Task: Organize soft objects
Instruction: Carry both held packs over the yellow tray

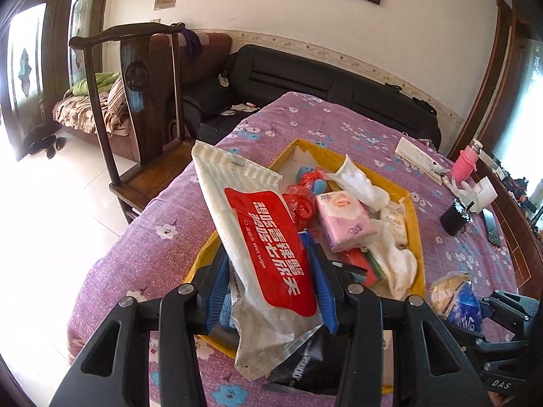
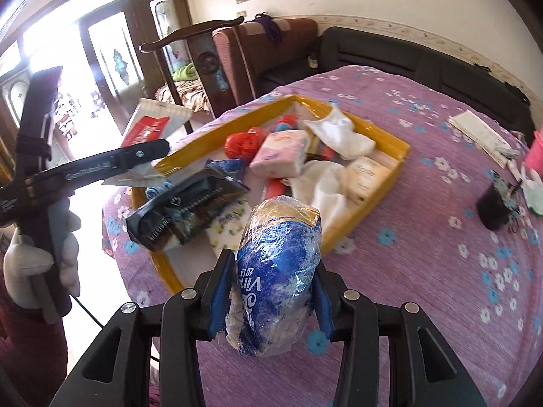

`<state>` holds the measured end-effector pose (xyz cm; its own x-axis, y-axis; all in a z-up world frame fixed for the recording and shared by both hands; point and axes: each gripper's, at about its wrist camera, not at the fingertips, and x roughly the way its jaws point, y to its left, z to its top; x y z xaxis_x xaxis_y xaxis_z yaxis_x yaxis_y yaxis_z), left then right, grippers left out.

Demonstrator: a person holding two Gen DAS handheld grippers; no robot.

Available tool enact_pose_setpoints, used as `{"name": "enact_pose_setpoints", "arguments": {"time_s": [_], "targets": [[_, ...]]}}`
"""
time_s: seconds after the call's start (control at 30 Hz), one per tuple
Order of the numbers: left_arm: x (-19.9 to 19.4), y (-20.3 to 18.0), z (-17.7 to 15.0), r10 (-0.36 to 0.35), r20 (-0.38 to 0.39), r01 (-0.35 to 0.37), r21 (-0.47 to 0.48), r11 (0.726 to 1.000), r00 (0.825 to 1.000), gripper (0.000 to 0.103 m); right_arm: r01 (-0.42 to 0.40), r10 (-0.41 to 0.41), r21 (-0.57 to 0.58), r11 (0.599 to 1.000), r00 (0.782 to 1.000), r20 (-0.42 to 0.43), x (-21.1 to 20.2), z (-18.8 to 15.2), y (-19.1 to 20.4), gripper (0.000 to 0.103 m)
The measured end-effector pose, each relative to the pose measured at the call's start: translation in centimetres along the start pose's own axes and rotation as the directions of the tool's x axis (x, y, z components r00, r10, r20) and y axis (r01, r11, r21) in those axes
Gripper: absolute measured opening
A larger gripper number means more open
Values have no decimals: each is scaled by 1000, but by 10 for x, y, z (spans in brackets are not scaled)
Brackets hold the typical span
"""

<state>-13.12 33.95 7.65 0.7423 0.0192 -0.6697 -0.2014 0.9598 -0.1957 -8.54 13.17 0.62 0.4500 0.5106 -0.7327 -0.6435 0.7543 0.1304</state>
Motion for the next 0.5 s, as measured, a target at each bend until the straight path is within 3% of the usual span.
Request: {"name": "enact_pose_setpoints", "arguments": {"time_s": [0.5], "targets": [[71, -6, 26, -18, -146, 27, 61, 998, 989, 45, -33, 36, 57, 998, 998, -51, 35, 26, -17, 47]]}}
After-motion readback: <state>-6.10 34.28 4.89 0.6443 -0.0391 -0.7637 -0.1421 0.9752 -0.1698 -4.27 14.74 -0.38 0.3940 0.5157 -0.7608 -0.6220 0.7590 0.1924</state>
